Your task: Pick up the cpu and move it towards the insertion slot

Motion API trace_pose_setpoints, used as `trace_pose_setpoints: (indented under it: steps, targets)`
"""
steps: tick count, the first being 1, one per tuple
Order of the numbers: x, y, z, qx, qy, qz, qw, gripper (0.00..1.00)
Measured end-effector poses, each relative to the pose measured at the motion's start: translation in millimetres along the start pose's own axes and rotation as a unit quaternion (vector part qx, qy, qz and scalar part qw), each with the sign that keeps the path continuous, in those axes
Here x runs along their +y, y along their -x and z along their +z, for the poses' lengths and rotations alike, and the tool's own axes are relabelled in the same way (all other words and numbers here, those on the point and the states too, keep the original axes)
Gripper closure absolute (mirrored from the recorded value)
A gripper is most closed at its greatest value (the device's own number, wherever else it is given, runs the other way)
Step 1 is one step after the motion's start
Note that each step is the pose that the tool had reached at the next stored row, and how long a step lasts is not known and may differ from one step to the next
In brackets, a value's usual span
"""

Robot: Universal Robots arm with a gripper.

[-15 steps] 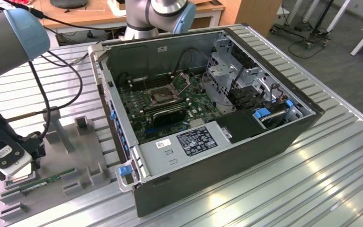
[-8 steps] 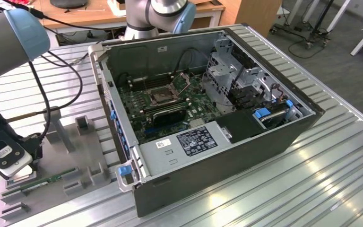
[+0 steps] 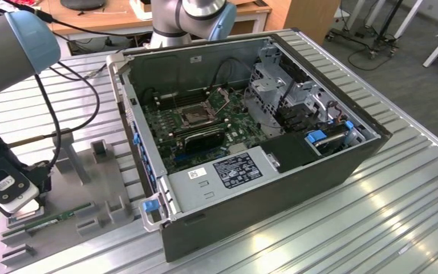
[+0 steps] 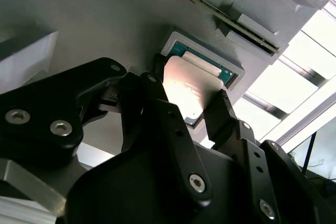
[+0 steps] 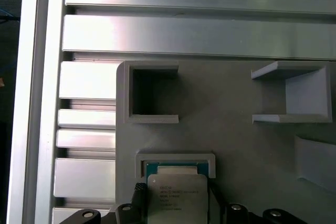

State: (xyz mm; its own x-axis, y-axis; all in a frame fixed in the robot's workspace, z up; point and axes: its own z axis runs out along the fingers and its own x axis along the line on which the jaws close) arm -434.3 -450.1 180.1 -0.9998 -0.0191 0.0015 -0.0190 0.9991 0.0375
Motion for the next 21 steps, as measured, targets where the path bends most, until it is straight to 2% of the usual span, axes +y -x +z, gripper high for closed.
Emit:
trace_pose_setpoints:
  steps: [4, 5, 13, 21]
  targets:
    - [0.1, 0.2, 0.9, -0.0006, 0.0004, 0.000, 1.00000, 0.45]
    - [0.0, 0.1, 0.9, -0.0004, 0.0003, 0.000, 1.00000, 0.38]
    - [0.1, 0.1, -2.5, -0.0001, 0.0001, 0.000, 1.00000, 0.38]
    - [0.5, 0.0, -2.6, -0.0001, 0.0000, 0.000, 1.00000, 0.38]
